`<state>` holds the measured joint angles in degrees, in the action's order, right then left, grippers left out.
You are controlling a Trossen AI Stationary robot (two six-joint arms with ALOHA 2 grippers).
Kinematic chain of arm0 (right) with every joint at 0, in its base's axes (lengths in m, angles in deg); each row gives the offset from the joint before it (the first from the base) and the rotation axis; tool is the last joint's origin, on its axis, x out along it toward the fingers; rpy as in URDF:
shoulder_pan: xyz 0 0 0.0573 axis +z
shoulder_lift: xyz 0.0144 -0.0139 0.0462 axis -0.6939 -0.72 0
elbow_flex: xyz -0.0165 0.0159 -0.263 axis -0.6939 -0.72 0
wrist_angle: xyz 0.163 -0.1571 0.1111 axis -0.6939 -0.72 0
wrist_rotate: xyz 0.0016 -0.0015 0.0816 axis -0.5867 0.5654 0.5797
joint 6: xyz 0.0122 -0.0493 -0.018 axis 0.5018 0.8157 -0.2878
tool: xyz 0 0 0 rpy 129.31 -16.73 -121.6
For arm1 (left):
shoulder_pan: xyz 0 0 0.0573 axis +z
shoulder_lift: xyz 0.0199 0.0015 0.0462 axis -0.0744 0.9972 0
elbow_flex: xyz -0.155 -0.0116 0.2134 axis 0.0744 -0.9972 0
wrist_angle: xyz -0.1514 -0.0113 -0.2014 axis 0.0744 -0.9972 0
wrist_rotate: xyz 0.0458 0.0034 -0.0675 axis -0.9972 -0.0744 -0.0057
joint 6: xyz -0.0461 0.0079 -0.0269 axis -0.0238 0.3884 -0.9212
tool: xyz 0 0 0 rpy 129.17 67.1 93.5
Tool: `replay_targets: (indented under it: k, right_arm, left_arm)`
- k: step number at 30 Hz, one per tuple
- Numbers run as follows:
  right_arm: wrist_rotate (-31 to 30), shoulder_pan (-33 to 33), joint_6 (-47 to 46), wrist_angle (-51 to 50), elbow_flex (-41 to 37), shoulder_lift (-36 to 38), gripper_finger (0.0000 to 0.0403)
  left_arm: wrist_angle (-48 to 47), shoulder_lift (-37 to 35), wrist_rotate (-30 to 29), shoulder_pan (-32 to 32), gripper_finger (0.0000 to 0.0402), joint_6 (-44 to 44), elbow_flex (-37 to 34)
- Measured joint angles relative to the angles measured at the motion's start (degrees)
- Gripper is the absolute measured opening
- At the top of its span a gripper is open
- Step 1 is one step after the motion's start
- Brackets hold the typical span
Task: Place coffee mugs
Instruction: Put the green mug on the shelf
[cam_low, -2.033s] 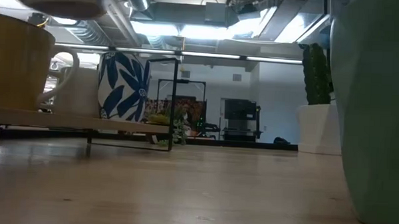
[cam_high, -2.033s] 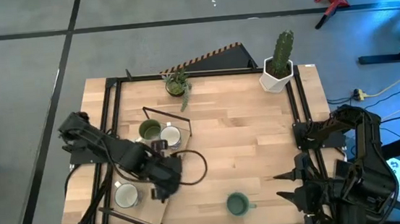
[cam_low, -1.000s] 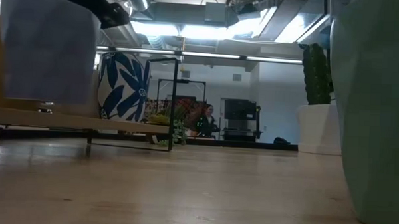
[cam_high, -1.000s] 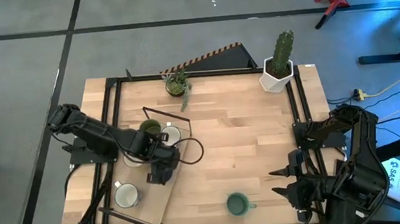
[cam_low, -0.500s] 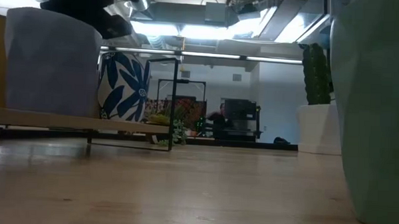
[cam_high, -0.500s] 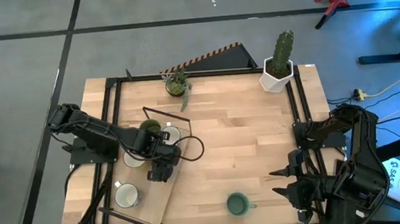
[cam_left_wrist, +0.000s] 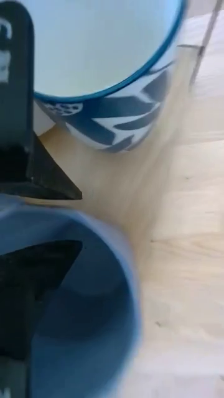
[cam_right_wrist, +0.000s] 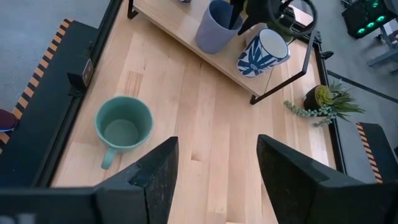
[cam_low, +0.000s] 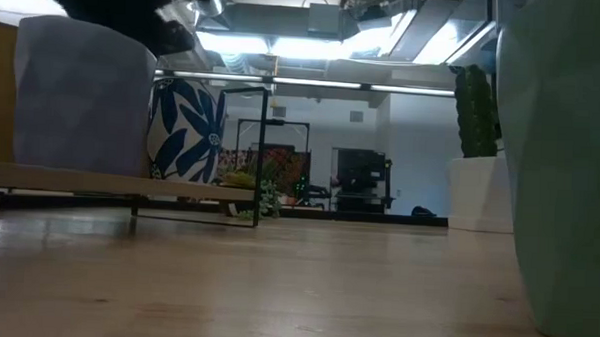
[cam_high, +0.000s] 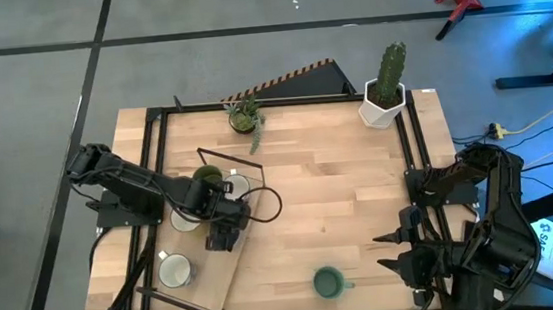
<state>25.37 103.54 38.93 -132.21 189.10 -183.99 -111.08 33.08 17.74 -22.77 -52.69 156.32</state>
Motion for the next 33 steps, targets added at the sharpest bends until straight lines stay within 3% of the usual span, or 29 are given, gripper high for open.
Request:
replay_targets:
  k: [8,20,26,33]
  right_arm:
    - [1.3,0.0,0.7,0.0,0.0,0.0,0.0204]
    - [5.1,-1.0,0.4,0.1,-0.2,-1.3,0.0204]
    - [9.0,-5.5,-7.3,1.0,-8.0,-1.4,0.0204]
    - [14.1,-9.4,-5.4,18.1,-20.3,-1.4,0.0204]
  left_arm:
    - [-3.1,0.0,-0.3,-0.1,0.0139,-1.4,5.6]
    - [-7.2,0.0,1.3,-2.0,0.0142,-12.4,17.5]
    - [-2.7,0.0,1.4,-4.0,0.0142,-19.3,27.7]
    - [8.4,-0.1,-6.9,-8.8,0.0142,-21.5,34.6]
